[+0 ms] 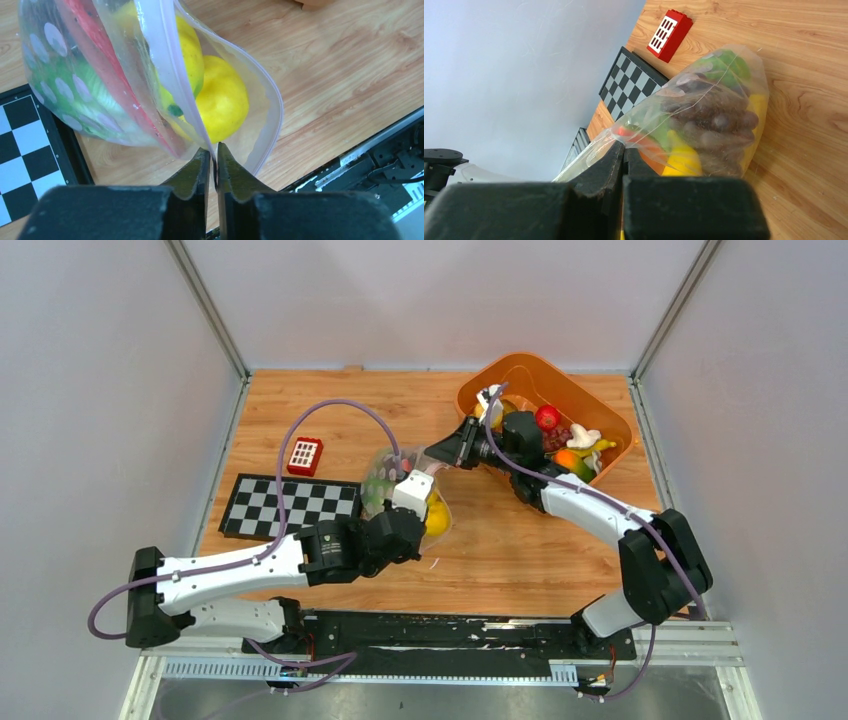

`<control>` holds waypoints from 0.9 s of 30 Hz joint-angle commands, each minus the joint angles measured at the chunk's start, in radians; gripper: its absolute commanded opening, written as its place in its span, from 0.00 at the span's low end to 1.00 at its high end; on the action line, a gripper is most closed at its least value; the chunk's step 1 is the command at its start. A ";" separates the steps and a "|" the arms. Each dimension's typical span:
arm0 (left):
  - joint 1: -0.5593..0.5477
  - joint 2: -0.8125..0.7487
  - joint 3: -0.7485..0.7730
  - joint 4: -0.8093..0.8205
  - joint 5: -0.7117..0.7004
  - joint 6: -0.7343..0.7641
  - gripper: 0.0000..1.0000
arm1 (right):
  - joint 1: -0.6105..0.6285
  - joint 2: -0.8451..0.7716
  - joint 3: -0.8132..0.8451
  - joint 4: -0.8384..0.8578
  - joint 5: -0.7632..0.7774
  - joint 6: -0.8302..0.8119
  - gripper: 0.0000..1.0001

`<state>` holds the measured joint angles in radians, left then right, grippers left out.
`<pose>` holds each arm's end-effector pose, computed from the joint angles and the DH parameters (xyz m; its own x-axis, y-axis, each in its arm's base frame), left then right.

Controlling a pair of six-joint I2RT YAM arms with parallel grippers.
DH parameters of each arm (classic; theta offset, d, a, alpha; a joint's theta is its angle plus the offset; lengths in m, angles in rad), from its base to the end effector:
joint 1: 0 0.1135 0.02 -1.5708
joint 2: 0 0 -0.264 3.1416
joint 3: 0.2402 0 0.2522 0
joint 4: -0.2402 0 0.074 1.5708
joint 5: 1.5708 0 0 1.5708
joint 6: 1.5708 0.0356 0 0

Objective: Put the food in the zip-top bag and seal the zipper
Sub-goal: Adjust the zipper food storage bag at the center of the board.

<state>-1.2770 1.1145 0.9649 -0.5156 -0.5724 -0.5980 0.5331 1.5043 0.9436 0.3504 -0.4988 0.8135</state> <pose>0.0870 -0.2209 0.3092 -0.5312 0.1216 -0.8385 0.4623 0.8709 -0.1667 0.2883 0.1899 0.2755 -0.7406 0.3040 -0.5993 -0.4527 0.4333 0.7793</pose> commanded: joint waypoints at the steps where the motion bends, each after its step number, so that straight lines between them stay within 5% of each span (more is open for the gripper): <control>1: -0.006 -0.035 0.019 0.036 -0.028 0.023 0.11 | -0.005 -0.063 0.028 0.029 0.017 -0.046 0.00; 4: -0.006 -0.070 0.032 0.041 -0.014 0.073 0.01 | -0.007 -0.077 0.025 0.027 -0.011 -0.093 0.00; 9: -0.005 -0.097 0.135 -0.045 0.020 0.191 0.00 | -0.025 -0.150 -0.017 0.055 -0.086 -0.236 0.01; 12: -0.004 -0.127 0.222 -0.105 0.063 0.293 0.00 | -0.060 -0.217 -0.036 0.015 -0.142 -0.342 0.13; 18: 0.111 -0.137 0.401 -0.281 0.265 0.425 0.00 | -0.169 -0.379 -0.071 -0.135 -0.220 -0.573 0.67; 27: 0.237 -0.141 0.333 -0.274 0.487 0.543 0.00 | -0.282 -0.638 -0.261 -0.074 -0.344 -0.793 0.74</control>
<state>-1.0672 0.9741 1.3079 -0.8246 -0.2050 -0.1570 0.2523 0.9623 0.7868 0.2157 -0.7261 0.1902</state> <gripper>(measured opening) 0.008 0.721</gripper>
